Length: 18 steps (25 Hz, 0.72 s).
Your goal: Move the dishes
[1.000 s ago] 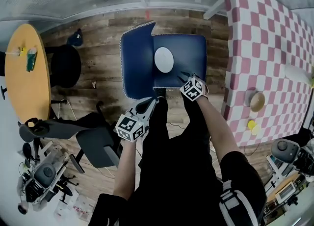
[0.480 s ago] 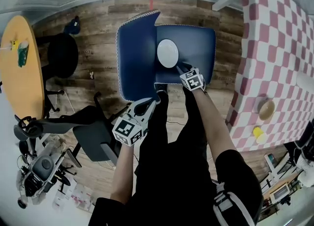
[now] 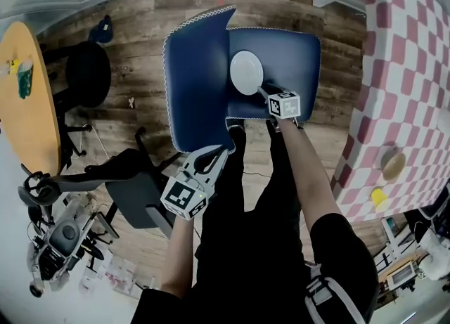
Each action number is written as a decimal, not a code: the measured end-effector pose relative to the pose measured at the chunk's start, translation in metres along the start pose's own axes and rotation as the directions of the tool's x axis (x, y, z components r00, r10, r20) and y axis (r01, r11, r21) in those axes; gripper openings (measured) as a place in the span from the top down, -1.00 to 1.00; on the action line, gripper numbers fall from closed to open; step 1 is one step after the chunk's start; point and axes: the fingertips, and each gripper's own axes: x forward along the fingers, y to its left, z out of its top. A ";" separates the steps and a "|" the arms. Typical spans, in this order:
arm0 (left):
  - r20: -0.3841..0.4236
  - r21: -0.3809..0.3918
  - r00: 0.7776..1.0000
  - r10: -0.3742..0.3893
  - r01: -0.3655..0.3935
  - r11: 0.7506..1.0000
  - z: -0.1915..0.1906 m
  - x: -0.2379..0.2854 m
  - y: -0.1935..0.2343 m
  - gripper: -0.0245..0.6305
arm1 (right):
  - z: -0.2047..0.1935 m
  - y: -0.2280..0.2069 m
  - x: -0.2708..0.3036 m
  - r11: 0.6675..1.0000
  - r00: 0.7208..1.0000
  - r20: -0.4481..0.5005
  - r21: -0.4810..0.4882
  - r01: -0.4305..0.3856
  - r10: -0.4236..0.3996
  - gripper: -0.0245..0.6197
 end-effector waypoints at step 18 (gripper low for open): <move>-0.011 0.003 1.000 0.015 -0.015 1.000 -0.007 -0.007 0.016 0.85 | 0.013 -0.005 0.038 0.902 0.983 0.145 0.401 -0.162 0.112 0.73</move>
